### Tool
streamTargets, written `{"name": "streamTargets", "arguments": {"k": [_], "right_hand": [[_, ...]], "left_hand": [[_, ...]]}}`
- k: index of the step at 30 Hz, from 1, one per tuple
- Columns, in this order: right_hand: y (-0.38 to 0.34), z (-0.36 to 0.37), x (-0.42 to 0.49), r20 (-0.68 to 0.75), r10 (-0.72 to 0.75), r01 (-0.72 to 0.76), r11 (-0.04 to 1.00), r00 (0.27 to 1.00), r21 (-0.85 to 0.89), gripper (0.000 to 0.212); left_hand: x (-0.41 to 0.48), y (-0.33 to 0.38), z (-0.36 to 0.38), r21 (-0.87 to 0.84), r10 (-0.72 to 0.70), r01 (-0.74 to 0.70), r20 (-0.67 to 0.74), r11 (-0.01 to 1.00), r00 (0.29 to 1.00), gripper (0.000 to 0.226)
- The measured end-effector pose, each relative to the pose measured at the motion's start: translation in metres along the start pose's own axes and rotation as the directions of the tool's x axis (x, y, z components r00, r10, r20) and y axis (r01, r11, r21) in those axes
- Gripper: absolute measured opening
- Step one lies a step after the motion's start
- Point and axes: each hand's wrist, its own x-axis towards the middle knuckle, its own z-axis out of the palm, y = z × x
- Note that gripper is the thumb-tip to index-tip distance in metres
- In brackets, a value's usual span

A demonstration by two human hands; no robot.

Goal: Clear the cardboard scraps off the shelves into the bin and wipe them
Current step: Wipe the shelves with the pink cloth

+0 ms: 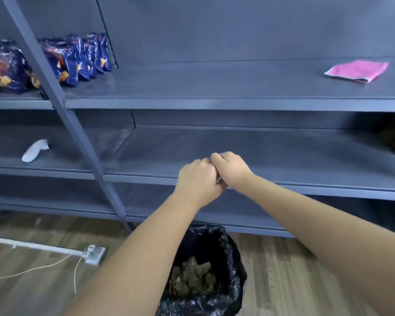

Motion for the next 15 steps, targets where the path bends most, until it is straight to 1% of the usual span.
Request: {"name": "streamTargets", "arguments": {"k": [3,8,15], "right_hand": [[-0.022,-0.027,0.003,-0.041,-0.028,0.028,1.000,0.999,0.008,0.038],[-0.056,-0.066,0.019,-0.116,-0.079,0.078,0.997,0.990,-0.013,0.041],[-0.085,-0.108,0.059,-0.213,-0.094,0.088,0.995,0.972,-0.041,0.039]], "left_hand": [[0.017,0.008,-0.027,0.002,0.022,-0.022,-0.055,1.000,0.998,0.035],[0.052,0.017,-0.065,-0.027,0.061,-0.064,-0.117,0.998,0.991,0.037],[0.109,0.019,-0.098,-0.006,0.147,-0.150,-0.172,0.989,0.974,0.039]]}}
